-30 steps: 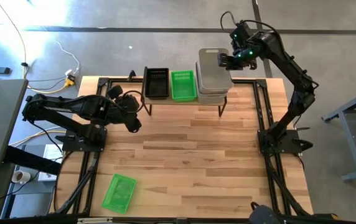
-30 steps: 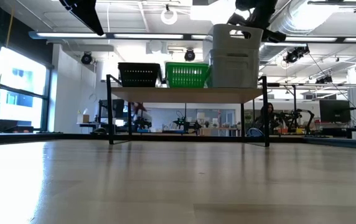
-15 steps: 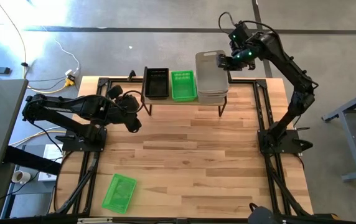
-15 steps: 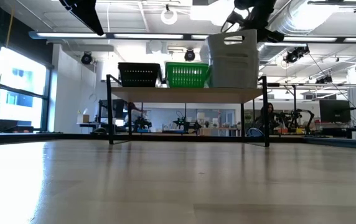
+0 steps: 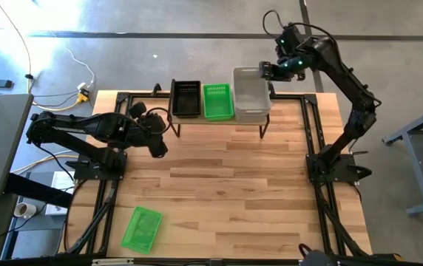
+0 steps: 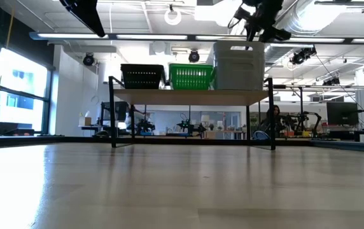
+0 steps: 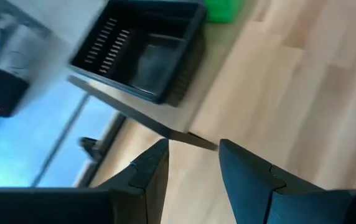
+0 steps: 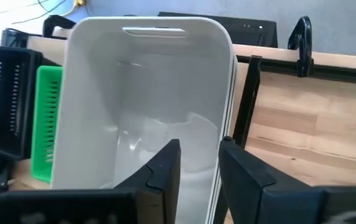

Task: Stack baskets on shelf by color
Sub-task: Stack the green bin on top of the stacked green bins on the shelf

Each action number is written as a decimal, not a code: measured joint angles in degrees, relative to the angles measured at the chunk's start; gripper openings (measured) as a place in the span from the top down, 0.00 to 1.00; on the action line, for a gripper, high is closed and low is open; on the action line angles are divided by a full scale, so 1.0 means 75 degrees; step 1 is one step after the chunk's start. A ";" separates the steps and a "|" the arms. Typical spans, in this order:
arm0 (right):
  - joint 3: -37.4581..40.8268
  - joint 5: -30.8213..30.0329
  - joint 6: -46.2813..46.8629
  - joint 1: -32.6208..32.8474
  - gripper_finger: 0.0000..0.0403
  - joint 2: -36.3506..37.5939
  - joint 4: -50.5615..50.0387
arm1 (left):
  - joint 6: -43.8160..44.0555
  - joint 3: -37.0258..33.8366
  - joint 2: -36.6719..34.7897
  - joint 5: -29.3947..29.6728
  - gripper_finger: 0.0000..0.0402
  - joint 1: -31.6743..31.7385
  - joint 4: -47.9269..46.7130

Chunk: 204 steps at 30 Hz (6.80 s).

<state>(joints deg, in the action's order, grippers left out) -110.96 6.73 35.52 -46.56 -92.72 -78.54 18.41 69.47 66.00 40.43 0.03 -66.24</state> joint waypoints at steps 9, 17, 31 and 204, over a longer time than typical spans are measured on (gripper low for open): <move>0.0000 -0.0232 -0.0124 0.1036 0.79 0.0432 -0.0003 | 0.0278 0.0003 -0.0063 -0.1950 0.67 -0.0346 -0.0227; 0.0000 -0.0776 0.0423 0.2654 0.79 0.0463 -0.0003 | 0.1426 0.0006 -0.0079 -0.2926 0.67 -0.1813 -0.0660; 0.0000 -0.1929 0.2338 0.5105 0.79 0.0463 0.0000 | 0.4789 0.0006 -0.0079 -0.2904 0.67 -0.5097 -0.0653; 0.0003 -0.3280 -0.3941 0.9062 0.99 -0.3340 0.2360 | 0.8574 -0.0099 0.2556 -0.3449 0.91 -0.0944 0.3608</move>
<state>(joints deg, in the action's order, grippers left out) -110.93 -17.87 5.96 21.41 -117.78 -60.84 82.72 68.73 85.17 14.56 -7.05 -39.17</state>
